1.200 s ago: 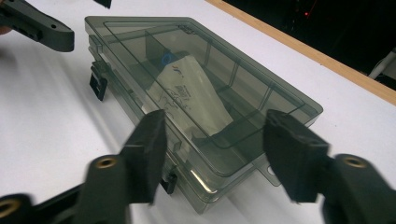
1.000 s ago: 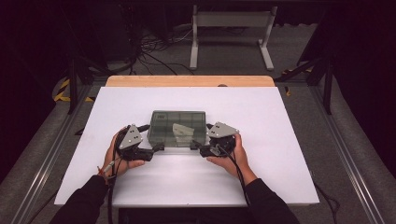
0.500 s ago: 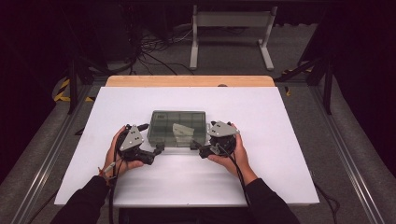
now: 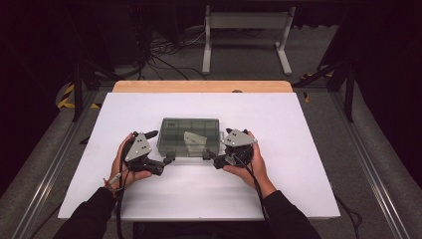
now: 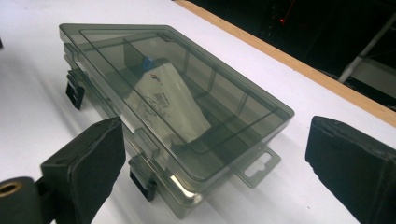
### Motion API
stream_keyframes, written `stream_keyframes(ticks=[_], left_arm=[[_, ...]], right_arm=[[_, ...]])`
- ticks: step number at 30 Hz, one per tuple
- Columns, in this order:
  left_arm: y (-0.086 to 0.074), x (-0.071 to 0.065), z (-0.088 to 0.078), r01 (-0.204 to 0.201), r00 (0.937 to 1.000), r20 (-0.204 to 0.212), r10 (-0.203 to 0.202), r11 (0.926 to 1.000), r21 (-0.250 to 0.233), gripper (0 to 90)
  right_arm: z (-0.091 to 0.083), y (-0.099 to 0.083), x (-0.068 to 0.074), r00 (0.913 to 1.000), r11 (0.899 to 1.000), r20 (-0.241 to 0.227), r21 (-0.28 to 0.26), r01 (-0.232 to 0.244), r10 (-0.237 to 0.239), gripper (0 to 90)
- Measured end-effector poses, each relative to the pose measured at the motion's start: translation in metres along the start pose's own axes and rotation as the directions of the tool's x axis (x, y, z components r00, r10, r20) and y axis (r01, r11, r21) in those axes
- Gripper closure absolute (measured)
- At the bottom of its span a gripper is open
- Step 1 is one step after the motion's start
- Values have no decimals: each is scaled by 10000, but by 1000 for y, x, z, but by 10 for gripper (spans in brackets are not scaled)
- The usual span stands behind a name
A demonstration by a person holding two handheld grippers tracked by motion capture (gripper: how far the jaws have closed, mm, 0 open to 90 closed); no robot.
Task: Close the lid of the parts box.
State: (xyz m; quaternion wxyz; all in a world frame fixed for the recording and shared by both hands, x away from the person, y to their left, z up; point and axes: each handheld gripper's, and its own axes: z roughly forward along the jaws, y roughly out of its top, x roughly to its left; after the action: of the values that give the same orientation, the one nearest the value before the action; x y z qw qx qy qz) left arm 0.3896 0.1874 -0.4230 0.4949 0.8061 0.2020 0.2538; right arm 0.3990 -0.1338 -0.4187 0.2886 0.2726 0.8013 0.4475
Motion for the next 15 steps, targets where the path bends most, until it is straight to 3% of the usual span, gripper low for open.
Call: stream_keyframes(ticks=[13, 15], left_arm=[[8, -6, -12, -254, 9997, -75, 252, 9994, -218, 36], [9, -9, -14, -445, 9990, -93, 443, 9988, -206, 37]], right_arm=[[-20, 3, -4, 9995, 9996, 256, -190, 189, -184, 62], [-23, 3, -4, 9993, 9995, 278, -198, 237, -231, 62]])
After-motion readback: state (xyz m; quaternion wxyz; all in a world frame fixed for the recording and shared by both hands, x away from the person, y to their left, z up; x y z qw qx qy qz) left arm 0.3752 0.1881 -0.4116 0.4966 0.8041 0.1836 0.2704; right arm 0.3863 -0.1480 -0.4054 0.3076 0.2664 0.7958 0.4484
